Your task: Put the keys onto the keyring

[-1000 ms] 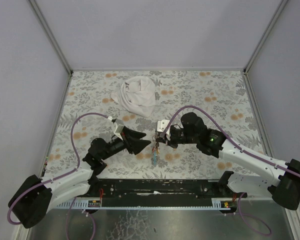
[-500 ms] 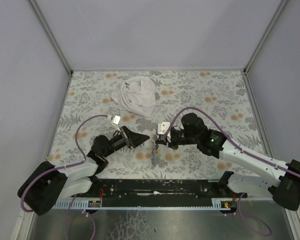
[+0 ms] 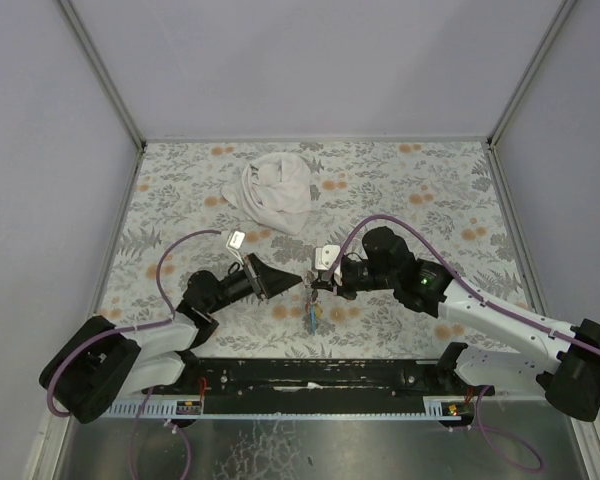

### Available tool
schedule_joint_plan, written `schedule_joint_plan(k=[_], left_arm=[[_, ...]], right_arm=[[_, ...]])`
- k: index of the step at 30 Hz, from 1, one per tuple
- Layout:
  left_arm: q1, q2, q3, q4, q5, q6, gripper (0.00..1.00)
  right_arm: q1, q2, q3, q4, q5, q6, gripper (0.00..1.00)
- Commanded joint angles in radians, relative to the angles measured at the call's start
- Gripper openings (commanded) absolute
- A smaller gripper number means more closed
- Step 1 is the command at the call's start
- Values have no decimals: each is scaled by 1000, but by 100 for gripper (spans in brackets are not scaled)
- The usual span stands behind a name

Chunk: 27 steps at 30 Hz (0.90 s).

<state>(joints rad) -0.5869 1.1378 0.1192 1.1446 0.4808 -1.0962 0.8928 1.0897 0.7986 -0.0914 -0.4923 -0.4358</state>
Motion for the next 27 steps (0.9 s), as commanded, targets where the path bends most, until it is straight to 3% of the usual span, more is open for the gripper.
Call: schedule_joint_plan(k=[1, 10, 17, 25, 27], left_arm=[[8, 26, 4, 47, 16, -4, 38], [-1, 154, 16, 229, 54, -54, 37], [-6, 251, 16, 400, 76, -117, 24], [-15, 224, 21, 394, 84, -94, 0], [-15, 195, 22, 350, 83, -69, 0]], right_arm=[[-5, -28, 5, 88, -32, -7, 0], [-5, -25, 5, 91, -39, -5, 0], [-5, -24, 5, 88, -40, -5, 0], [-5, -28, 5, 71, -44, -10, 0], [-5, -37, 3, 52, -44, -17, 0]])
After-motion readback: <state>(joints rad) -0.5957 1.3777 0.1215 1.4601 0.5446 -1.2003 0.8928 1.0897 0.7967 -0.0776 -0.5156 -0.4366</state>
